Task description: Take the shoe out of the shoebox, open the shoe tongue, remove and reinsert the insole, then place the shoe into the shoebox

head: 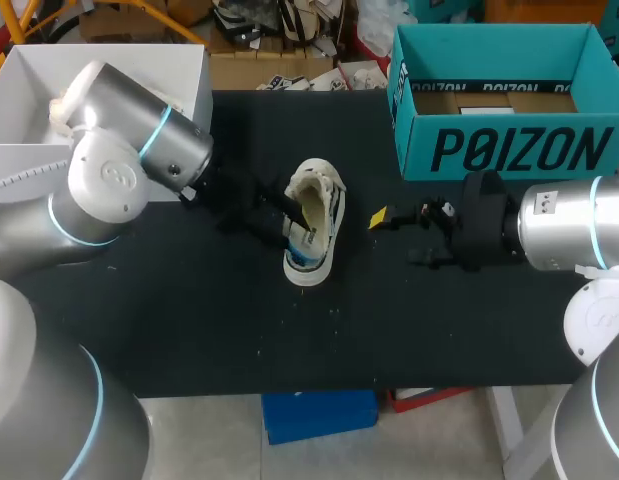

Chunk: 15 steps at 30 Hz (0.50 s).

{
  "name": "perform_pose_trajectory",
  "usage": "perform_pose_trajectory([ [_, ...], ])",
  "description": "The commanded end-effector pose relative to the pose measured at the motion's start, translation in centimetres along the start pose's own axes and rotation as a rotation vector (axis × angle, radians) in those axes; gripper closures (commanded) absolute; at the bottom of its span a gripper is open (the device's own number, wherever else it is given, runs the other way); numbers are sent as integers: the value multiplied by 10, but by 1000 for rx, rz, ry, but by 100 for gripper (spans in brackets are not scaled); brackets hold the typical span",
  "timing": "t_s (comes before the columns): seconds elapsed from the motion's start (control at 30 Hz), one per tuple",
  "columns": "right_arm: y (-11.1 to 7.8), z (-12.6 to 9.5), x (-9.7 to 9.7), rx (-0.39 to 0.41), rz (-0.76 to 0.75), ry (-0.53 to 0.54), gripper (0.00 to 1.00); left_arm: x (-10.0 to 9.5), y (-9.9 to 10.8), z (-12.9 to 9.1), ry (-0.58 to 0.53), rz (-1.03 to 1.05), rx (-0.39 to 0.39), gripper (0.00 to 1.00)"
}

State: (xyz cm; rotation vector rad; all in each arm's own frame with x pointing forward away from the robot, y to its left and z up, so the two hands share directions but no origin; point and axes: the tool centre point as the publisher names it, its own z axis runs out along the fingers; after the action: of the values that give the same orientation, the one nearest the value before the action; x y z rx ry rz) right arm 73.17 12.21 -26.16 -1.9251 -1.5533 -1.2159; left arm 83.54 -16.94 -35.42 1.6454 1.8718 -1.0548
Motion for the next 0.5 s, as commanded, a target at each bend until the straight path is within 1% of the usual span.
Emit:
perform_pose_trajectory([
  [0.03,0,0,0,1,0,-1,0,-2,4,1,17,0,9,100],
  [0.5,0,0,0,1,0,-1,0,2,7,8,25,-8,28,100],
])
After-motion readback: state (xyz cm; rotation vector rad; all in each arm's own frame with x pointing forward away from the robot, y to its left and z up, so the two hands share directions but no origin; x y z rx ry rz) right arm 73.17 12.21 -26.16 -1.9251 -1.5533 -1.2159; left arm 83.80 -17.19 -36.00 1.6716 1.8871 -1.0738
